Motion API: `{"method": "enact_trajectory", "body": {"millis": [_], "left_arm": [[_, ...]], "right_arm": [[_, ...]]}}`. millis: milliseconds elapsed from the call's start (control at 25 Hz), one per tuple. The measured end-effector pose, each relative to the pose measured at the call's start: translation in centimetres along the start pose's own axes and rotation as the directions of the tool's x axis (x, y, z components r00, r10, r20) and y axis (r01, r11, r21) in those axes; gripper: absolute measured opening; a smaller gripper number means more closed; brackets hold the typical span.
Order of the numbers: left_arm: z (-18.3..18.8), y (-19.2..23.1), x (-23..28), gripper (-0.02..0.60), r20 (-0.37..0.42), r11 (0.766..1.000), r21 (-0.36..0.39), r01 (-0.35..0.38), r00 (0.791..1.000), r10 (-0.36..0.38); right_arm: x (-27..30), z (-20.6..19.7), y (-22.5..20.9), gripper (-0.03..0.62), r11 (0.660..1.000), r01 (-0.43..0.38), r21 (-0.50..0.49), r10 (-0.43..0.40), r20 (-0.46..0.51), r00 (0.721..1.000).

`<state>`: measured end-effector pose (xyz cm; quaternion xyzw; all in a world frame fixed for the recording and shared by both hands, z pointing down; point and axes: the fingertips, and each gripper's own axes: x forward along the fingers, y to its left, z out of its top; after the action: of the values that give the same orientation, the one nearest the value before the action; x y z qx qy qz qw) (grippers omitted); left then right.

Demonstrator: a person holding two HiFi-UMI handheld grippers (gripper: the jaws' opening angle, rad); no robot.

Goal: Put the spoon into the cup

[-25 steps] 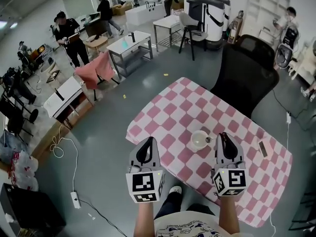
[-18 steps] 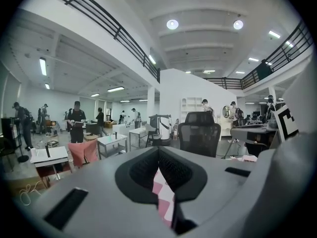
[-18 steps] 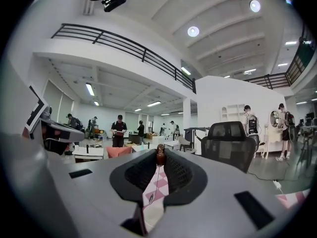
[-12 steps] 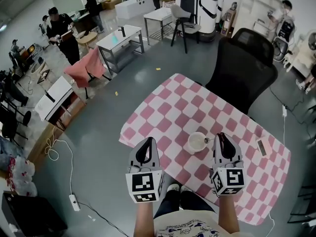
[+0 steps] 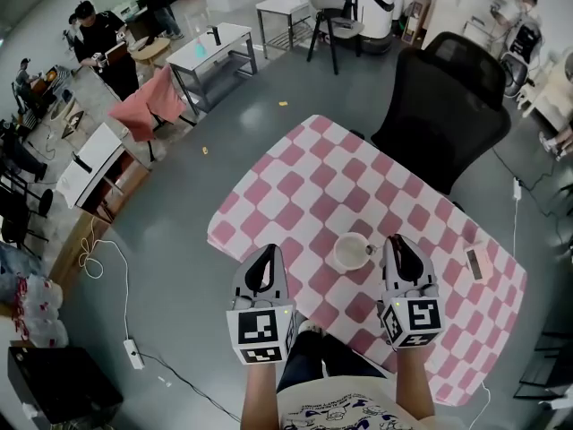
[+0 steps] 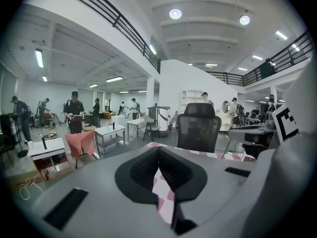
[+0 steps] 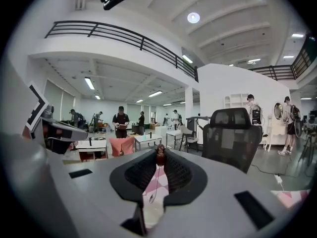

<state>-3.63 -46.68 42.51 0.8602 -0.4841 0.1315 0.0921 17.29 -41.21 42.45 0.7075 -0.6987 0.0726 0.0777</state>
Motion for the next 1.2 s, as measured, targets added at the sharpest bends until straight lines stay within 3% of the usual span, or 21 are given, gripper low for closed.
{"method": "enact_trajectory", "body": {"millis": [560,1200], "left_arm": [[-3.9,-1.0,4.0,0.014,-0.087,1.0,-0.023,0.012,0.996,-0.014],[-7.3,-1.7,5.3,0.014,-0.159,0.999,-0.034,0.012,0.987,-0.017]], "right_arm": [[4.0,-6.3,-0.3,0.054,0.998,-0.068,0.02,0.07,-0.132,0.989],[6.5,-14.2,0.4,0.054,0.99,-0.123,0.064,0.136,-0.288,0.948]]}}
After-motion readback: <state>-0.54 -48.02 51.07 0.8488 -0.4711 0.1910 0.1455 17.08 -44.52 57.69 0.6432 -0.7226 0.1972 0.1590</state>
